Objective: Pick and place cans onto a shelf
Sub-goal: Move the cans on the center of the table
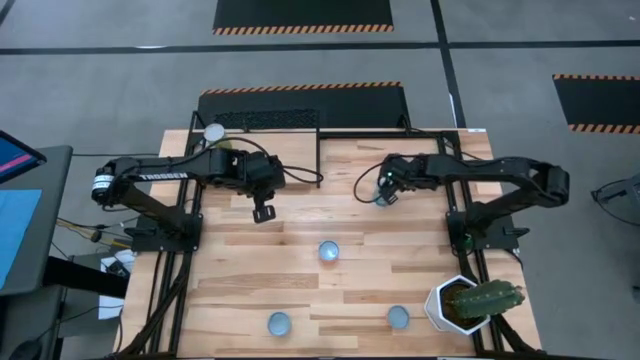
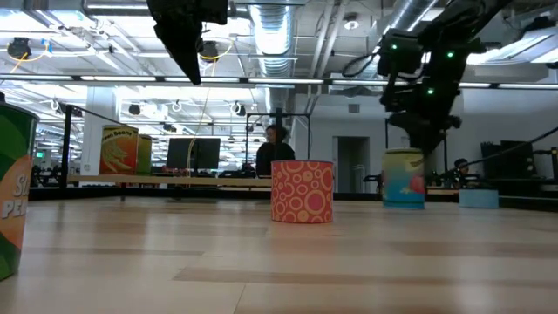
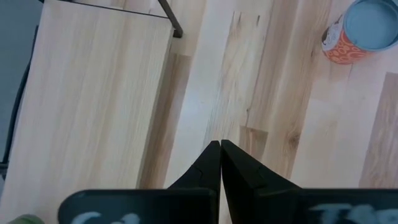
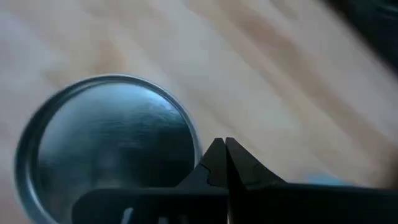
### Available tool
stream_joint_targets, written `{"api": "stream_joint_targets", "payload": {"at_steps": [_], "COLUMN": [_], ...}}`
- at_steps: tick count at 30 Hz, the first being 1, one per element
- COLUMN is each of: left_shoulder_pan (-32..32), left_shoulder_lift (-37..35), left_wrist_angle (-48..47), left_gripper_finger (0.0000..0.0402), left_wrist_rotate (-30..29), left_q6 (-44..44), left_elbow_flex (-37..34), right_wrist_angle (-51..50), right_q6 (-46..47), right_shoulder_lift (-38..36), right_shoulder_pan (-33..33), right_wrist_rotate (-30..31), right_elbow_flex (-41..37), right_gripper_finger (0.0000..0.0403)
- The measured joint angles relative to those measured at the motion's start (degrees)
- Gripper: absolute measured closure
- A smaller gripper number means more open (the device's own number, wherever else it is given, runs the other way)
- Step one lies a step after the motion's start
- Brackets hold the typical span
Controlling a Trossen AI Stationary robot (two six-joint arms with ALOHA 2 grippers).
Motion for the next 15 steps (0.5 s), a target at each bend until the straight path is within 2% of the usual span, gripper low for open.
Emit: {"api": "stream_joint_targets", "payload": {"at_steps": [4,6,8,12,15], "left_shoulder_pan": [0.02,0.02,0.01,0.00,0.02], "left_shoulder_lift": [0.00,0.00,0.00,0.00,-0.02], "left_wrist_angle": [0.02,0.00,0.00,0.00,-0.01], "left_gripper_finger": [0.0401,0.0401,0.0401,0.0401,0.0401], "left_wrist_rotate": [-0.02,-0.04,-0.05,-0.04,-0.04], "left_q6": [0.09,0.09,0.04,-0.14,-0.31], "left_elbow_flex": [0.00,0.00,0.00,0.00,0.00], "right_wrist_angle": [10.80,13.95,13.20,4.07,1.70], "right_q6": [-3.96,-5.65,-6.27,-2.59,-0.53], "right_shoulder_lift": [1.18,0.59,-0.79,-4.49,-5.92], "right_shoulder_pan": [3.64,5.68,7.41,8.58,8.80], "right_wrist_rotate": [-8.10,-10.19,-9.36,-1.77,-2.90], "right_elbow_flex": [0.00,0.02,0.02,0.02,0.01], "right_gripper_finger": [0.0400,0.0400,0.0401,0.0399,0.0400]}}
